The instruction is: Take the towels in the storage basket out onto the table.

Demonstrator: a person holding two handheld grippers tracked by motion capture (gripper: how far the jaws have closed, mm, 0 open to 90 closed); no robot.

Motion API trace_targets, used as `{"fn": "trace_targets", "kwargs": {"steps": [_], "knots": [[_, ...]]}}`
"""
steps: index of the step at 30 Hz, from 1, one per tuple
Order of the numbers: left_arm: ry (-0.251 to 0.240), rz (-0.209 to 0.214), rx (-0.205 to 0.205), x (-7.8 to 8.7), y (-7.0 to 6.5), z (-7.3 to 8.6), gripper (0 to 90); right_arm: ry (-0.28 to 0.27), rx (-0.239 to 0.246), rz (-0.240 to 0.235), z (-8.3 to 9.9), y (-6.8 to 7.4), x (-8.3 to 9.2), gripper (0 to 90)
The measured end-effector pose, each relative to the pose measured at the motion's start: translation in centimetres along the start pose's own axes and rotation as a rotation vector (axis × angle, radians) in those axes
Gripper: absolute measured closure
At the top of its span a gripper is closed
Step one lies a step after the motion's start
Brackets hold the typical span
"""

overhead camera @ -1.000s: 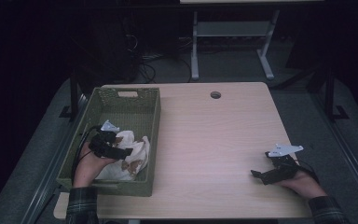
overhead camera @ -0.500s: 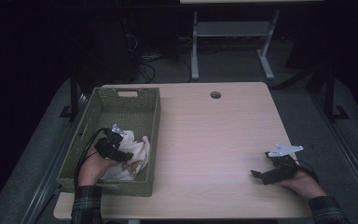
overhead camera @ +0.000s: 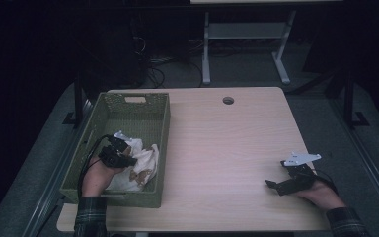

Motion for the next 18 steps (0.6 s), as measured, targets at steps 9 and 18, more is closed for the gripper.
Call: {"fn": "trace_targets", "kwargs": {"steps": [9,18], "knots": [[-0.178,0.051,0.090,2.3,1.0,-0.6,83.7,0.000,-0.001,0.000,0.0,0.0,0.0,1.0],[-0.339,0.078,0.171,4.4,1.8,-1.0,84.1,0.000,-0.001,0.000,0.0,0.0,0.0,1.0]]}}
Point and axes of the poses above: each handheld gripper's, and its own axes: x roughly backward along the jaws, z roughly out of its underside, y roughly to its left, the point moved 4 cm from there along -x, roughly forward along the jaws, and after that the axes turned 12 degrees about -z, right-handed, at the moved point
